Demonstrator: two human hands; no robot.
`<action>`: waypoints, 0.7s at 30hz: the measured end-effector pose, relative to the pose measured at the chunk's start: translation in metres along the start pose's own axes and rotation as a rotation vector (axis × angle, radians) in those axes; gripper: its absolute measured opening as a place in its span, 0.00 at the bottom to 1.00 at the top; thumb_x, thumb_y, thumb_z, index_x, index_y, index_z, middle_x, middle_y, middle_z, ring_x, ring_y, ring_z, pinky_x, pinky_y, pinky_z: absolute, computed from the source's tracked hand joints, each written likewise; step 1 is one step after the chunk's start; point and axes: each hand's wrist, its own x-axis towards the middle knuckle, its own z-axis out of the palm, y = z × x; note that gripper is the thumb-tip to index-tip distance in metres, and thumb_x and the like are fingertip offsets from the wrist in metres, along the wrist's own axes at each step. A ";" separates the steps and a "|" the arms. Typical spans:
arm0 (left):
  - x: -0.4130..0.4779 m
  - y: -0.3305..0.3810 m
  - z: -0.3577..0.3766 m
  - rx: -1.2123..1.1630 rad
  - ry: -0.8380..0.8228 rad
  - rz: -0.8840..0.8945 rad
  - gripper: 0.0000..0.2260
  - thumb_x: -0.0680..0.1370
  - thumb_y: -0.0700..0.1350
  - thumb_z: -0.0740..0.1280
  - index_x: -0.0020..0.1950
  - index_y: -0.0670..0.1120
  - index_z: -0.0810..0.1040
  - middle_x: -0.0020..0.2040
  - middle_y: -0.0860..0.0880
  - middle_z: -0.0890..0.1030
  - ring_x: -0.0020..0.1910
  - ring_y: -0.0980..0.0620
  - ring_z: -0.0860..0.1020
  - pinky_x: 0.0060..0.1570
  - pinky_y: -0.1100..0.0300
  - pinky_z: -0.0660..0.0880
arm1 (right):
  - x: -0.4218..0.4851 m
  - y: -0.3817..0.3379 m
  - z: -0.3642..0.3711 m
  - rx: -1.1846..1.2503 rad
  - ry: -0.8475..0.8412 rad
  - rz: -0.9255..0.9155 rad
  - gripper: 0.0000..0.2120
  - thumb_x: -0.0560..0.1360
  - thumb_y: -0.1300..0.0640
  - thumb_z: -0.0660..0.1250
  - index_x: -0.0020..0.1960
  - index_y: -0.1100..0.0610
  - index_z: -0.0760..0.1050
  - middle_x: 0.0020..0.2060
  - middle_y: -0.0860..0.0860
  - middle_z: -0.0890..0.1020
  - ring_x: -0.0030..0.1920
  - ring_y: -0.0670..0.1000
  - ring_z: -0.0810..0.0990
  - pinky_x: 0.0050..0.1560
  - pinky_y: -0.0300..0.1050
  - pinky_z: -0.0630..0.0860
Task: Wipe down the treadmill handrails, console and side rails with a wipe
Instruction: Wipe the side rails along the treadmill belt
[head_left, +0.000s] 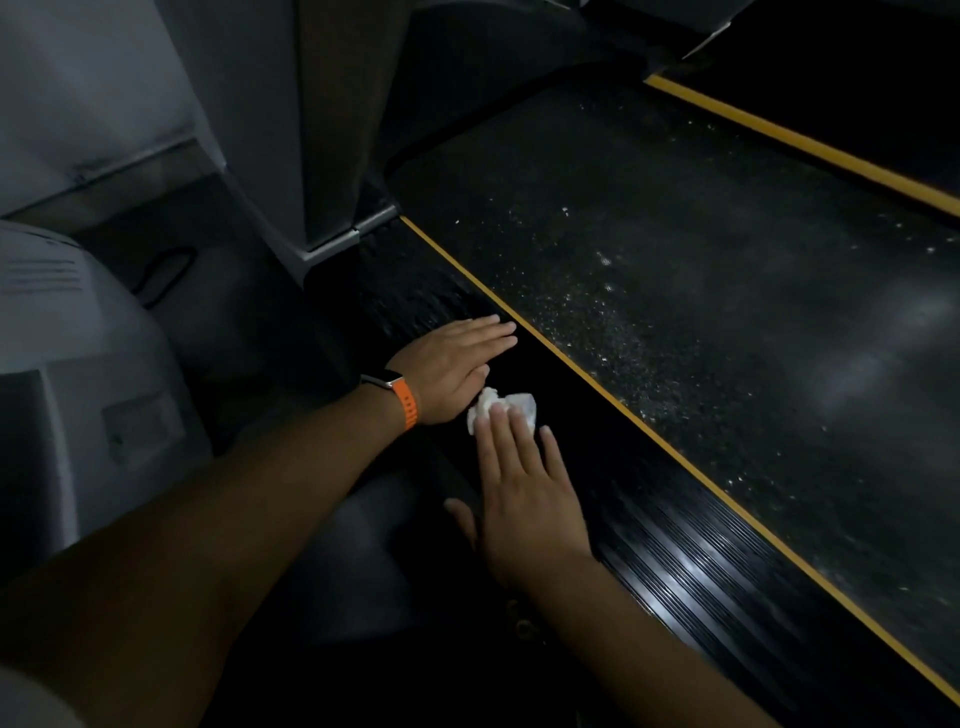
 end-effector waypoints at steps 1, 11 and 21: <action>-0.001 -0.001 0.000 0.001 0.005 0.007 0.27 0.81 0.47 0.53 0.79 0.45 0.68 0.81 0.49 0.65 0.81 0.53 0.58 0.80 0.56 0.53 | -0.012 0.004 0.000 0.025 0.016 0.006 0.43 0.80 0.33 0.49 0.84 0.62 0.54 0.83 0.61 0.56 0.84 0.59 0.52 0.80 0.61 0.51; -0.001 0.000 -0.001 0.024 -0.011 -0.001 0.27 0.80 0.48 0.52 0.79 0.44 0.68 0.81 0.48 0.65 0.81 0.52 0.58 0.80 0.53 0.55 | -0.011 0.011 0.000 0.049 0.035 0.041 0.44 0.81 0.32 0.47 0.83 0.65 0.56 0.82 0.62 0.57 0.83 0.61 0.55 0.81 0.60 0.52; 0.001 -0.003 0.002 0.019 -0.007 0.011 0.26 0.81 0.48 0.53 0.80 0.44 0.67 0.81 0.48 0.65 0.81 0.51 0.58 0.80 0.52 0.55 | -0.054 0.039 0.002 0.061 0.035 0.048 0.42 0.82 0.31 0.49 0.84 0.62 0.56 0.83 0.58 0.57 0.83 0.57 0.55 0.79 0.61 0.55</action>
